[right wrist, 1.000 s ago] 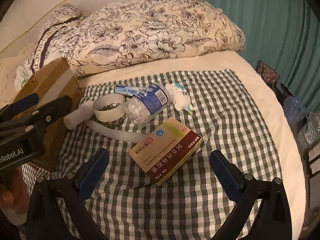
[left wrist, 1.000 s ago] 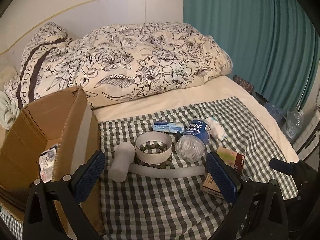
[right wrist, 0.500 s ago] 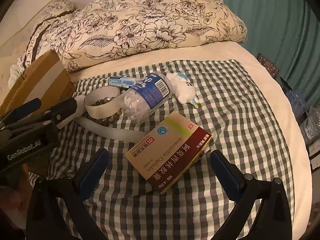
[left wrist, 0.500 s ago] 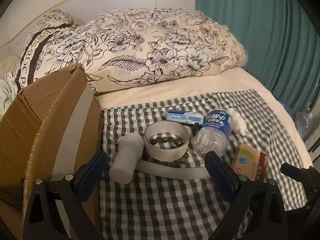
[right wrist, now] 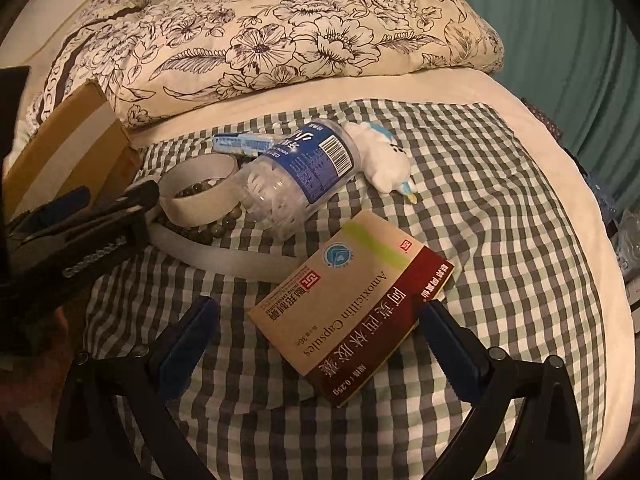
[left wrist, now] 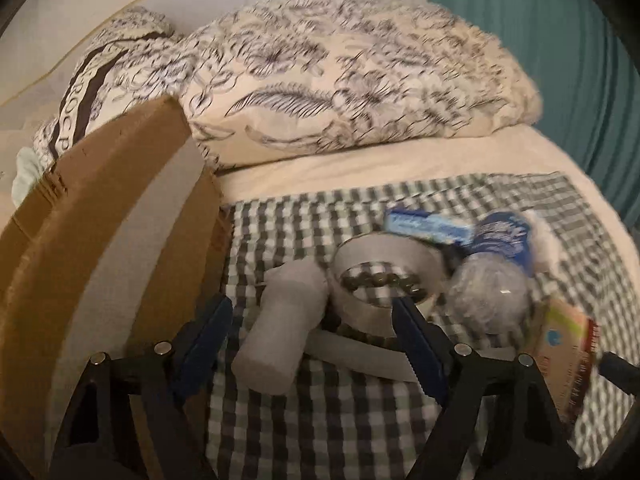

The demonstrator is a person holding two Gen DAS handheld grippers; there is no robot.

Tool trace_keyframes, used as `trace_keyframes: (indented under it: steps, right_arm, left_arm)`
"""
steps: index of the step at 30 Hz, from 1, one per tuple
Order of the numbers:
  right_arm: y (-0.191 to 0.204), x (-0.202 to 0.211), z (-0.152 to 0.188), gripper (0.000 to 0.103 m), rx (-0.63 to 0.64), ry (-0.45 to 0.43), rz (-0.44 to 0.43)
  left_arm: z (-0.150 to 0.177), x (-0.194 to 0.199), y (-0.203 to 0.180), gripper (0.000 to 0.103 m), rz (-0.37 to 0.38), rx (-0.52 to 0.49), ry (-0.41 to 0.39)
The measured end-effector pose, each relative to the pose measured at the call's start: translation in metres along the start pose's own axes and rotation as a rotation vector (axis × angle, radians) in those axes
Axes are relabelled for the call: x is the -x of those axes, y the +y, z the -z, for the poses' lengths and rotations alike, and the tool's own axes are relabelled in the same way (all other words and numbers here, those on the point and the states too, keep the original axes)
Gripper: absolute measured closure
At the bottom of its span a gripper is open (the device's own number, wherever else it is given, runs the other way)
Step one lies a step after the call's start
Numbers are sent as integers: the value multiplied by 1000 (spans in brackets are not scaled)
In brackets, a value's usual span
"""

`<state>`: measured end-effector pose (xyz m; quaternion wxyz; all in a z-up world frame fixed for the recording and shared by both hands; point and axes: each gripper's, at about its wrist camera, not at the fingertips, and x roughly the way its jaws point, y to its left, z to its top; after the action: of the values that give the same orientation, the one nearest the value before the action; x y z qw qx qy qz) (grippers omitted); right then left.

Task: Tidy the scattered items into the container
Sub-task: 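Grasp the Amoxicillin Capsules box with the right tool while the left tool grasps the white cylinder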

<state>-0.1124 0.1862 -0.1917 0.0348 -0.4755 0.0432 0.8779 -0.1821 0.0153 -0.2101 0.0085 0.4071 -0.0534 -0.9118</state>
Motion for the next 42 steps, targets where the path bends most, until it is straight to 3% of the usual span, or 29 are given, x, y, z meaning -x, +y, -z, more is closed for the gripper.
trace_keyframes:
  steps: [9, 12, 14, 17, 21, 26, 29, 33, 42]
  right_arm:
    - [1, -13, -1, 2, 6, -2, 48]
    - [6, -17, 0, 2, 39, 6, 93]
    - [6, -19, 0, 2, 46, 9, 126]
    - [2, -21, 1, 0, 13, 8, 128]
    - [3, -26, 2, 0, 6, 14, 164]
    - [4, -31, 1, 0, -1, 38, 213]
    - [-11, -35, 4, 0, -68, 86, 266]
    - [-29, -32, 5, 0, -187, 89, 202]
    - [-9, -20, -2, 0, -98, -8, 235]
  left_arm:
    - [3, -21, 3, 25, 20, 32, 46]
    - [7, -41, 7, 40, 17, 60, 126]
    - [11, -52, 17, 43, 61, 119, 163]
    - [13, -49, 17, 47, 68, 113, 145]
    - [14, -45, 18, 62, 47, 105, 130]
    - [12, -39, 19, 63, 64, 89, 124]
    - [12, -32, 18, 64, 68, 87, 110]
    - [12, -20, 14, 64, 81, 76, 98]
    - [11, 12, 5, 64, 99, 38, 42]
